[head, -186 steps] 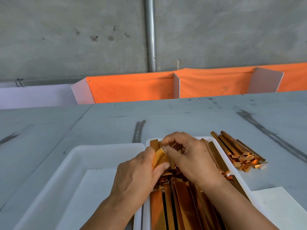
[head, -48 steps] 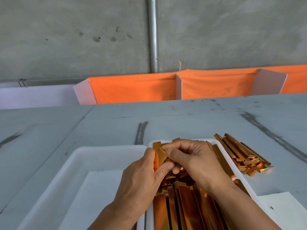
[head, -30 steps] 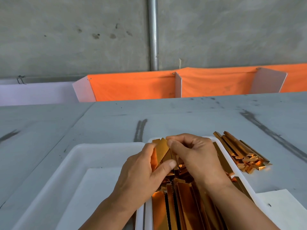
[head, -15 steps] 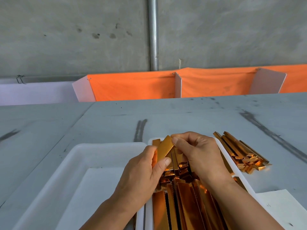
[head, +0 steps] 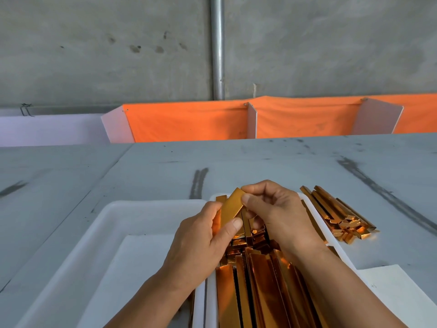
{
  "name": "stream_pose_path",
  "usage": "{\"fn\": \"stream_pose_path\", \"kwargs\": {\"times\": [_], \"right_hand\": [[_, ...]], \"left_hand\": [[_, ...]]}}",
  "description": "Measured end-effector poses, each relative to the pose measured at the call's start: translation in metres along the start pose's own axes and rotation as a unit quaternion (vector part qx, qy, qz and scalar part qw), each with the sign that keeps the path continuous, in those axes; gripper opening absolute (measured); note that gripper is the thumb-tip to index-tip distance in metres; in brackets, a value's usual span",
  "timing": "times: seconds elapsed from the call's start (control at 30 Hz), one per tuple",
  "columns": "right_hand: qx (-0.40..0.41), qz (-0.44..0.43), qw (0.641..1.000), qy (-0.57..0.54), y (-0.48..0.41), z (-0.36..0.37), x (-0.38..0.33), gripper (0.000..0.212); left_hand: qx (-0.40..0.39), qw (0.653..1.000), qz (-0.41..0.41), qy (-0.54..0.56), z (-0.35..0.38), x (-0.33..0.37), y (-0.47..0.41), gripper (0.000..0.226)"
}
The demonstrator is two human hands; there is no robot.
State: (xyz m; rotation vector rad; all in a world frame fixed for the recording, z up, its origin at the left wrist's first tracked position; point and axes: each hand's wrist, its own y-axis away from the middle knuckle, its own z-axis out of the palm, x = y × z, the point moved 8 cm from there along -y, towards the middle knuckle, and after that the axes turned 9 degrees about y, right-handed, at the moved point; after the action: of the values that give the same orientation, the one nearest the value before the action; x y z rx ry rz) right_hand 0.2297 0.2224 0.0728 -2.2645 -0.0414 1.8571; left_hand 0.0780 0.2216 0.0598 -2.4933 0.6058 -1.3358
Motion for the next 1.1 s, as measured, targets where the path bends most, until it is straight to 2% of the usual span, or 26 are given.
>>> {"fn": "stream_pose_path", "kwargs": {"times": [0.2, 0.33, 0.43, 0.53, 0.63, 0.7, 0.8, 0.87, 0.97, 1.1], "right_hand": [[0.073, 0.006, 0.996, -0.046, -0.001, -0.026, -0.021, 0.012], [0.084, 0.015, 0.995, -0.051, -0.002, -0.044, -0.029, 0.014], [0.069, 0.022, 0.996, -0.049, 0.001, -0.054, -0.031, 0.013], [0.036, 0.034, 0.998, -0.026, 0.007, -0.059, -0.028, 0.016], [-0.001, 0.066, 0.998, 0.02, 0.018, -0.06, -0.019, 0.018], [-0.033, 0.089, 0.993, 0.066, 0.026, -0.057, -0.012, 0.017], [-0.069, 0.109, 0.978, 0.162, 0.036, -0.052, -0.003, 0.017], [-0.098, 0.112, 0.967, 0.208, 0.042, -0.046, -0.001, 0.018], [-0.118, 0.105, 0.954, 0.256, 0.047, -0.037, 0.002, 0.019], [-0.111, 0.101, 0.945, 0.29, 0.048, -0.036, 0.005, 0.02]], "left_hand": [[0.052, 0.994, -0.042, 0.092, -0.02, 0.001, -0.001, 0.06], [0.102, 0.985, -0.064, 0.122, -0.04, 0.01, -0.009, 0.047], [0.116, 0.972, -0.122, 0.164, -0.056, 0.003, -0.02, 0.024], [0.075, 0.958, -0.216, 0.171, -0.067, -0.013, -0.026, 0.012], [0.01, 0.953, -0.293, 0.081, -0.07, -0.035, -0.016, 0.009], [-0.053, 0.944, -0.322, -0.054, -0.064, -0.053, -0.003, 0.018], [-0.15, 0.906, -0.341, -0.199, -0.04, -0.074, 0.023, 0.028], [-0.174, 0.893, -0.351, -0.221, -0.028, -0.084, 0.035, 0.026], [-0.162, 0.89, -0.34, -0.257, -0.024, -0.089, 0.038, 0.016], [-0.129, 0.904, -0.363, -0.184, -0.022, -0.092, 0.037, 0.03]]}}
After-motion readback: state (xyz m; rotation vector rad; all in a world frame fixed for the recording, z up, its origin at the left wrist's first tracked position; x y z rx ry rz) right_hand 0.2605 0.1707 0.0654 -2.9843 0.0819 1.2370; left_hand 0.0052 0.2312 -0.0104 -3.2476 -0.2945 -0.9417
